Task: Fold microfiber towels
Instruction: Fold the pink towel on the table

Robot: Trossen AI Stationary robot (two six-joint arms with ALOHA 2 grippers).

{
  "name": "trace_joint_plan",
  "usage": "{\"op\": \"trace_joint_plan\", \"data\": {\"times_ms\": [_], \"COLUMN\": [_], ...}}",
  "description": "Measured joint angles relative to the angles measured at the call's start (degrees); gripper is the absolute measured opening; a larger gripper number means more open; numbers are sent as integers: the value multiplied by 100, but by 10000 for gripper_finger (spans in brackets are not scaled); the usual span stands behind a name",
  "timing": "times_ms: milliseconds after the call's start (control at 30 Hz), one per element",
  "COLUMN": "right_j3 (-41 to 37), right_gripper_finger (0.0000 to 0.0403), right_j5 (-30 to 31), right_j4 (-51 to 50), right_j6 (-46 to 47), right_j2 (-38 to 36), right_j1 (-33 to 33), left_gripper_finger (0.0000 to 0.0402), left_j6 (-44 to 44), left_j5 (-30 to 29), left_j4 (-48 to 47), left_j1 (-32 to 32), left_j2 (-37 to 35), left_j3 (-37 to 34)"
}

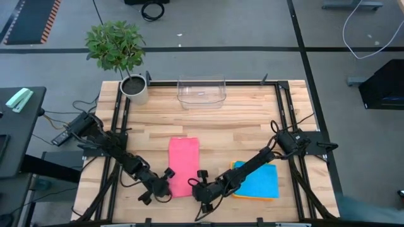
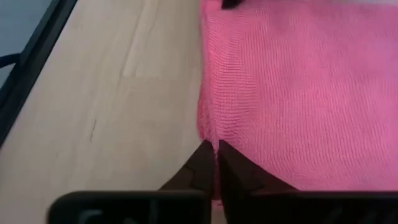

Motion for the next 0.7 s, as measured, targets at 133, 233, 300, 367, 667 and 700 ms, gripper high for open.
{"op": "trace_joint_plan", "data": {"times_ms": [133,233,300,367,667,700], "right_j3": [-16,-20,-14,-21,-938,-974], "right_gripper_finger": [6,5,5,4,2,2], "right_j5": [-357,-975,-1421,-1791,-3834,-3841], "right_j4": [-497,-798,-982,-1233,-399,-361], "right_j6": [419,569,562,526,1250,1310], "right_j2": [-245,-556,-746,-869,-1222,-1216], "right_j1": [-56,-222,-389,-606,-1840,-1955], "left_gripper_finger": [10,6,5,5,2,2], "left_j6": [-1162,-1688,-2013,-2579,-6389,-6659], "left_j5": [34,-6,29,71,-833,-998], "left_j4": [136,33,42,215,2458,2525], "left_j1": [0,15,47,145,267,252], "left_j2": [-172,-490,-795,-1072,-1834,-1846], "left_j3": [-13,-39,-39,-83,-1737,-1864]}}
